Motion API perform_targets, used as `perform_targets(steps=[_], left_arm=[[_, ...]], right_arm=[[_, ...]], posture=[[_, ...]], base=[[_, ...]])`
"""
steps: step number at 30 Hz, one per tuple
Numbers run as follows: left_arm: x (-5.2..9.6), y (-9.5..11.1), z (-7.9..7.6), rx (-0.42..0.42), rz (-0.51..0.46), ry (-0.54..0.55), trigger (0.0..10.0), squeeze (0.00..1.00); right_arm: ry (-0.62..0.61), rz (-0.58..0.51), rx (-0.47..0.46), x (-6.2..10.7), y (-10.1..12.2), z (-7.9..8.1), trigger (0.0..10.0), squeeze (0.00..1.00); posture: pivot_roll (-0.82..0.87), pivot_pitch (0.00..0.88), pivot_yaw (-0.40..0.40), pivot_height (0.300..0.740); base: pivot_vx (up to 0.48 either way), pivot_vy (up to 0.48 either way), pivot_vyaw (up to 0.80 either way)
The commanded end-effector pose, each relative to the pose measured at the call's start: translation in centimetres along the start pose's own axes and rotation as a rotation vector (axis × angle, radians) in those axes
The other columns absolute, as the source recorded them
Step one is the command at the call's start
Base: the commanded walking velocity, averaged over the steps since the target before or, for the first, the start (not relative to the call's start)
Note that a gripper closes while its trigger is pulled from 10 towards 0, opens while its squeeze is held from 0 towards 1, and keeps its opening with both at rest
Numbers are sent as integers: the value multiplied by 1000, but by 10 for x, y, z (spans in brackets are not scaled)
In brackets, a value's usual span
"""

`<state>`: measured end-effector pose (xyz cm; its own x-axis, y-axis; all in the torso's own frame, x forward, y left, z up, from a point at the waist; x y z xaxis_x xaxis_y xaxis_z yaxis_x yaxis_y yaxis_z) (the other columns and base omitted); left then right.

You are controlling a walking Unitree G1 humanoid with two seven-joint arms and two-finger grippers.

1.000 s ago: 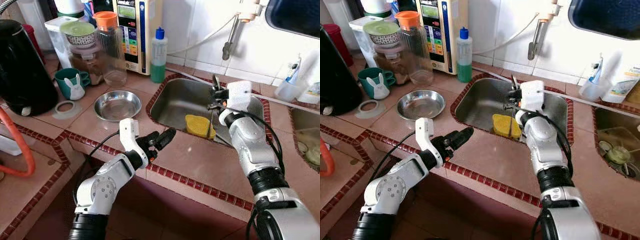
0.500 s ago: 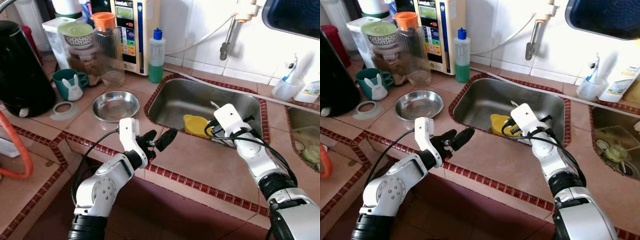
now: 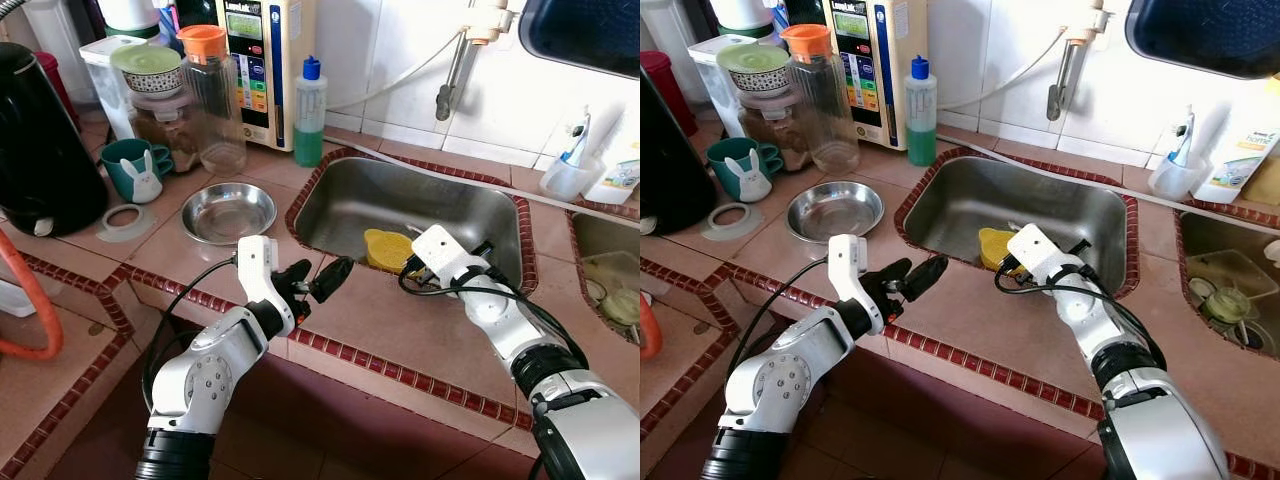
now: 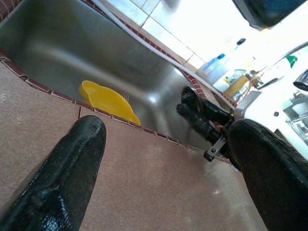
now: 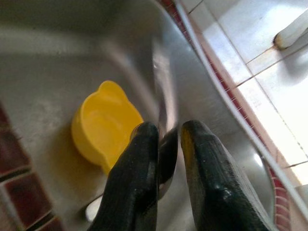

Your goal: Kitchen organization

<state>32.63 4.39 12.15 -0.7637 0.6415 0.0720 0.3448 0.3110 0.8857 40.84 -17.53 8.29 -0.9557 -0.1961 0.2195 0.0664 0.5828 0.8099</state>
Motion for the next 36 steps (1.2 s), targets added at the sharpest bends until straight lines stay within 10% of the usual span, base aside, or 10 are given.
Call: perform_targets(steps=[1,10,17,23,31,32,33,34,36], left_arm=[[0,2,-3,-24,-9,-4,10000,1000],[0,3,-1,-28,-16,6,10000,1000],[-2,19,13,-128,-70,101,10000,1000],[-11,58,50,-264,-139,272,10000,1000],[-11,74,95,-337,-118,524,10000,1000],[-9,75,102,-316,-114,558,10000,784],[-9,75,106,-300,-111,574,10000,784],[-8,74,111,-298,-100,603,10000,0],[-7,74,118,-306,-87,641,10000,0]], right_arm=[[-4,-23,2,-3,9,-4,10000,1000],[17,-28,-16,-4,10,-2,10000,1000],[-35,-115,-207,-6,29,-15,10000,1000],[45,-299,-460,4,64,-5,10000,1000],[138,-352,-521,35,76,15,10000,1000],[143,-349,-521,40,76,17,10000,1000],[146,-344,-522,44,76,18,10000,1000],[156,-340,-525,48,75,20,10000,1000],[168,-333,-530,53,75,22,10000,1000]], posture=[[164,0,-2,740],[165,0,-7,740],[156,0,-5,740],[124,0,3,740],[96,0,10,740],[91,0,11,740],[88,0,12,740],[83,0,14,740],[79,0,16,740]], base=[[0,0,0],[0,0,0],[0,0,0],[0,0,0],[0,0,0],[0,0,0],[0,0,0],[0,0,0],[0,0,0]])
Point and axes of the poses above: a point about 5 cm out from each wrist's last joint towards the gripper, its own x axis pointing back from the gripper into the wrist, its own y axis along the axis of the wrist's last joint, z = x × y, the point moved 5 cm from there along -x, pointing out of the wrist towards the gripper, and after that the axes turned 9 degrees about -x, right-handed, at the moved point
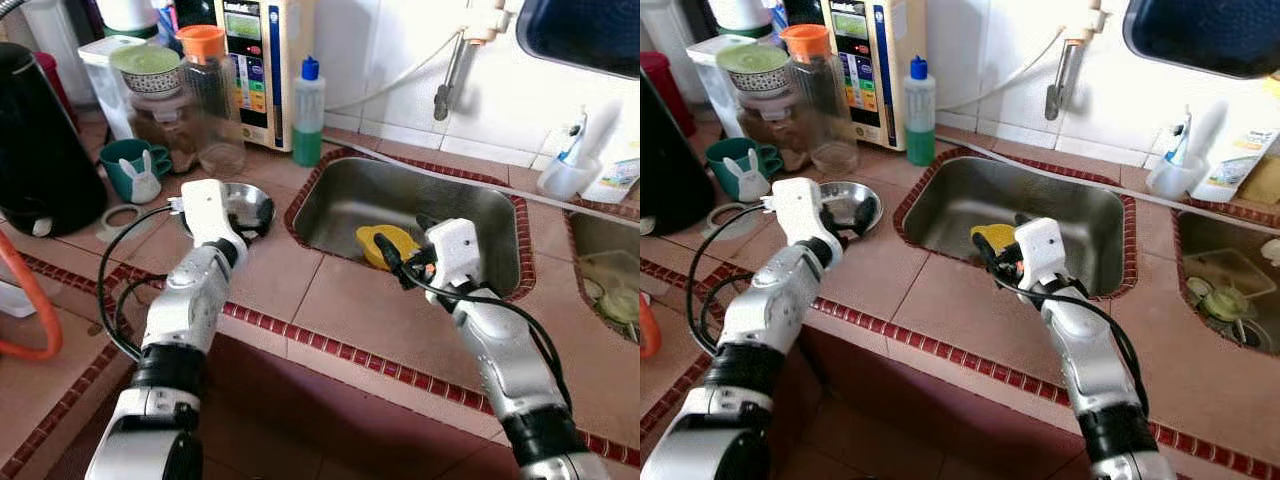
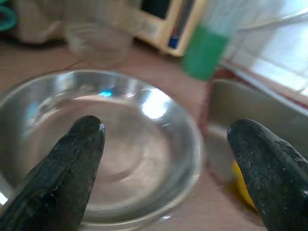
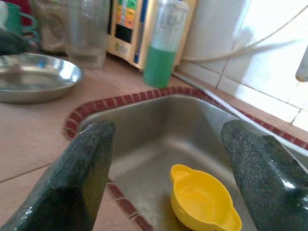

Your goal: Kitchen organization

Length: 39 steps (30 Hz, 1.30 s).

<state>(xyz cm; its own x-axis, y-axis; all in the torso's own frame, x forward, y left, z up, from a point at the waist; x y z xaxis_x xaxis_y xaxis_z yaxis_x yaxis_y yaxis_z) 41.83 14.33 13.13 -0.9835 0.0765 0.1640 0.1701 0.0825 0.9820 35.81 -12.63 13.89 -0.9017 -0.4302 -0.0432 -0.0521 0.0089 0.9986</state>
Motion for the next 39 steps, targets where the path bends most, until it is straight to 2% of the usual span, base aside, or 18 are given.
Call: perform_targets(steps=[1,5,9,12,17,19,20,21,24,26,28,34,35,36,37,38,39], left_arm=[[-4,1,5,-19,10,39,10000,0],[-6,3,19,-30,10,132,10000,0],[-5,4,37,-99,9,223,10000,0],[-1,7,52,-81,-7,301,10000,0],[0,10,60,-84,-29,351,10000,0],[1,6,65,-76,-9,379,10000,0],[1,2,66,-53,15,383,10000,0],[0,-9,65,8,68,377,10000,0],[-3,-20,61,76,131,347,10000,0],[-4,-21,60,88,135,336,10000,0],[-7,-19,56,138,145,314,10000,0],[-11,-12,51,151,127,282,10000,0],[-11,-11,52,159,126,279,10000,0],[-11,-11,52,164,125,277,10000,0],[-12,-10,53,171,126,281,5412,0],[-12,-10,53,178,126,280,3647,0],[-12,-10,53,189,125,279,627,0]], right_arm=[[17,4,-4,2,5,3,10000,1000],[-4,24,-17,7,4,0,10000,1000],[-7,29,-32,8,9,4,10000,1000],[-4,39,-34,8,9,5,10000,1000],[-6,51,-38,9,9,6,10000,1000],[-5,56,-38,9,9,7,10000,1000],[-5,57,-39,9,9,7,10000,1000],[-4,59,-38,9,9,8,10000,1000],[-1,58,-36,9,11,8,10000,1000],[2,58,-37,9,11,9,10000,1000],[20,59,-36,11,12,12,10000,953],[68,61,-45,12,12,20,10000,914],[118,60,-58,14,14,28,10000,780],[155,60,-67,15,15,34,10000,780],[234,58,-99,18,17,48,10000,522],[261,61,-108,19,18,52,10000,424],[294,66,-120,21,18,58,10000,345]], posture=[[74,0,17,740],[71,0,19,740],[76,0,16,740],[80,0,14,740],[83,0,14,740],[83,0,14,740],[82,0,15,740],[80,0,17,740],[78,0,19,740],[77,0,19,740],[75,0,22,740],[75,0,24,740],[75,0,26,740],[75,0,26,740],[75,0,27,740],[76,0,27,740],[75,0,26,740]], base=[[0,0,0],[0,0,0],[0,0,0],[0,0,0],[0,0,0],[0,0,0],[0,0,0],[0,0,0],[0,0,0],[0,0,0],[0,0,0],[0,0,0],[0,0,0],[0,0,0],[0,0,0],[0,0,0],[0,0,0]])
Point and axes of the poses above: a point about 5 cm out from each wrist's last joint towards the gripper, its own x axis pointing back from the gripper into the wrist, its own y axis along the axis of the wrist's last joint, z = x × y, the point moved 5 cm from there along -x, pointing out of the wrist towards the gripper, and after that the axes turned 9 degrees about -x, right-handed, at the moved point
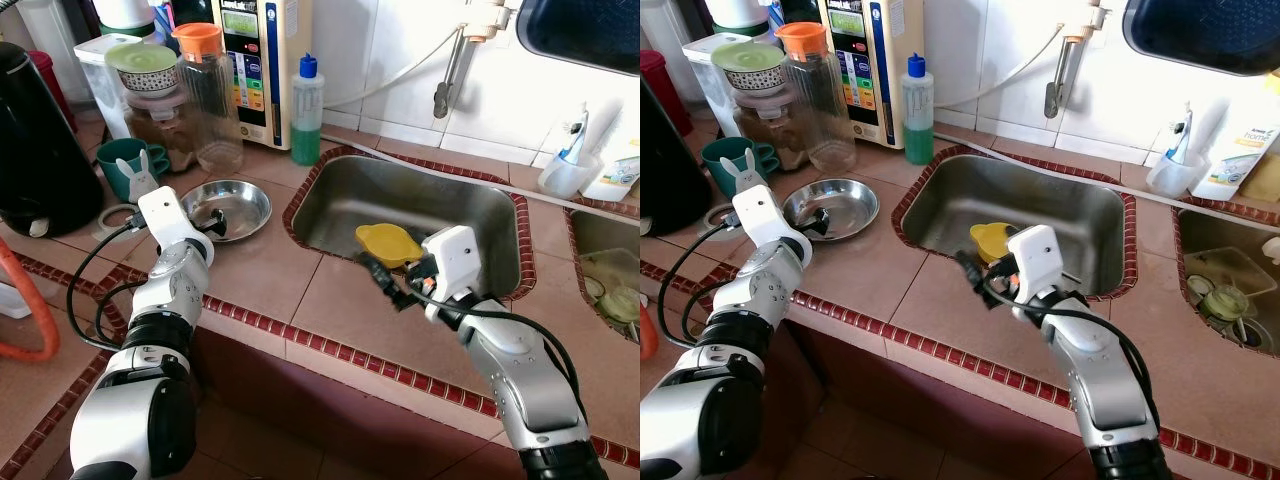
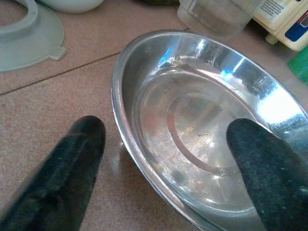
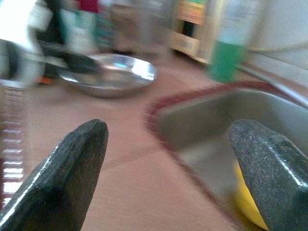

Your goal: Kitchen organization

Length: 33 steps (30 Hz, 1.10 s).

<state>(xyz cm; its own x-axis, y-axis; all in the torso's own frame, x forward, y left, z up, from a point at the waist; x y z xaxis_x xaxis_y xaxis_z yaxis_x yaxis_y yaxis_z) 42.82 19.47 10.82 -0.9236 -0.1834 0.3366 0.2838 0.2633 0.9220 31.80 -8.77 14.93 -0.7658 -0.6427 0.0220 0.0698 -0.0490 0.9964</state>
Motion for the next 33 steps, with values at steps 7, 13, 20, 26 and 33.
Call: perform_targets(steps=[7,13,20,26,33], left_arm=[[-2,3,1,71,14,-3,0,0],[-2,2,-1,111,19,-20,0,0],[-2,1,-5,131,16,-41,0,0],[-1,0,-10,136,12,-56,0,0],[3,-7,-24,110,20,-94,0,0]], right_arm=[[151,32,-39,5,0,24,10000,0],[162,43,-49,6,1,25,10000,0],[166,49,-48,5,-1,28,10000,0],[165,57,-40,5,-1,28,10000,0],[164,61,-36,4,-2,27,10000,0]], posture=[[77,0,22,740],[78,0,23,740],[78,0,24,740],[78,0,23,740],[81,0,24,740]], base=[[0,0,0],[0,0,0],[0,0,0],[0,0,0],[0,0,0]])
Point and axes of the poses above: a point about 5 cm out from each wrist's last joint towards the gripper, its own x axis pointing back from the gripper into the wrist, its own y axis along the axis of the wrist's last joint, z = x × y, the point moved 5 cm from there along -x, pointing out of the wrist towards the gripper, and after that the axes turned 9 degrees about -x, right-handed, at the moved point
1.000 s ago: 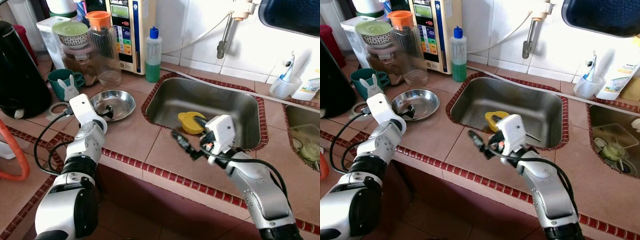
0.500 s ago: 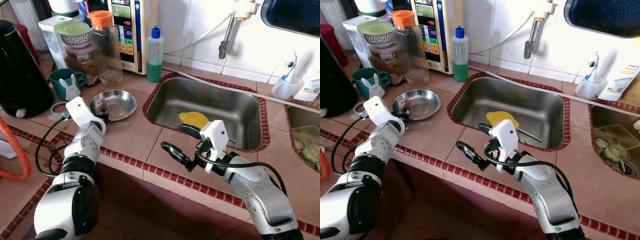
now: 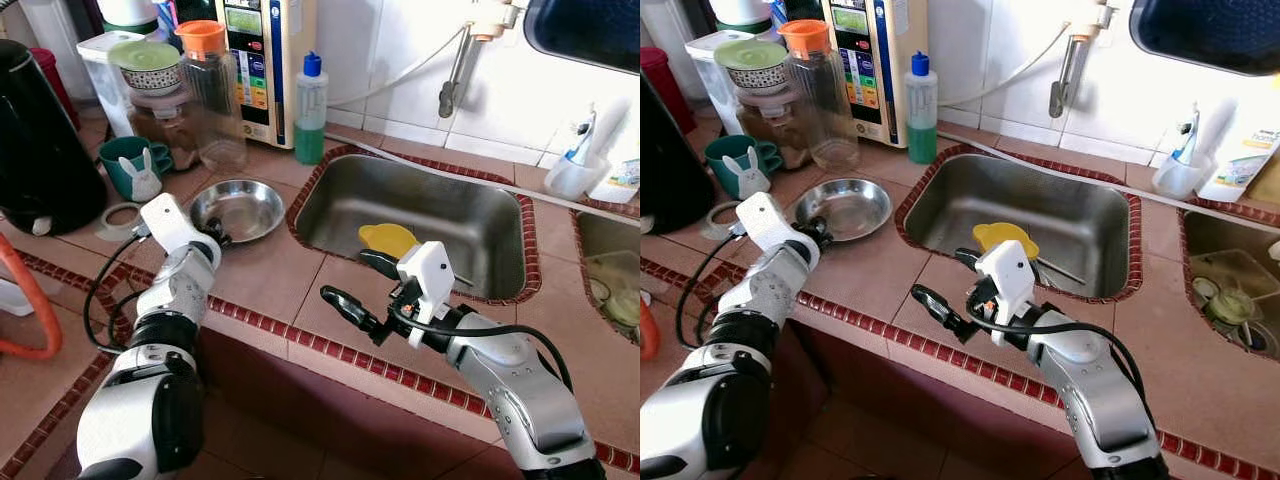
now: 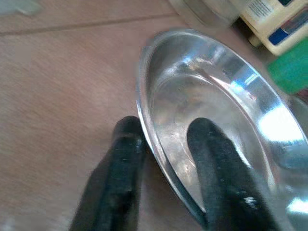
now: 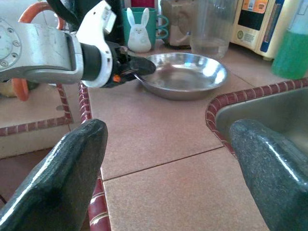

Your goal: Kitchen organization

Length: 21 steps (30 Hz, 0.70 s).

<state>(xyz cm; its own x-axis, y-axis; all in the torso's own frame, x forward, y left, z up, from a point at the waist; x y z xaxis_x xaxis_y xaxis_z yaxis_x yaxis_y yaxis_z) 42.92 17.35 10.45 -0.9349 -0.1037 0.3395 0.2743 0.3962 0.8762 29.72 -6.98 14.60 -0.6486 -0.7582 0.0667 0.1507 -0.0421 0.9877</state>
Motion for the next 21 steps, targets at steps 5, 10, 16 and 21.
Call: perform_targets(steps=[5,10,16,21], left_arm=[[2,-2,-9,-50,-6,-29,0,0],[3,-6,-8,-63,4,-25,0,0],[3,-5,-11,-54,-11,-40,0,0],[8,-4,-31,-40,-50,-155,0,0]], right_arm=[[3,-1,18,0,4,0,10000,0],[0,-3,20,-1,4,-1,10000,0],[-3,-6,21,-1,5,-2,10000,0],[-29,-33,3,-2,9,-6,10000,0]], posture=[[81,0,27,740],[82,0,28,740],[85,0,28,740],[84,0,28,740]], base=[[0,0,0],[0,0,0],[0,0,0],[0,0,0]])
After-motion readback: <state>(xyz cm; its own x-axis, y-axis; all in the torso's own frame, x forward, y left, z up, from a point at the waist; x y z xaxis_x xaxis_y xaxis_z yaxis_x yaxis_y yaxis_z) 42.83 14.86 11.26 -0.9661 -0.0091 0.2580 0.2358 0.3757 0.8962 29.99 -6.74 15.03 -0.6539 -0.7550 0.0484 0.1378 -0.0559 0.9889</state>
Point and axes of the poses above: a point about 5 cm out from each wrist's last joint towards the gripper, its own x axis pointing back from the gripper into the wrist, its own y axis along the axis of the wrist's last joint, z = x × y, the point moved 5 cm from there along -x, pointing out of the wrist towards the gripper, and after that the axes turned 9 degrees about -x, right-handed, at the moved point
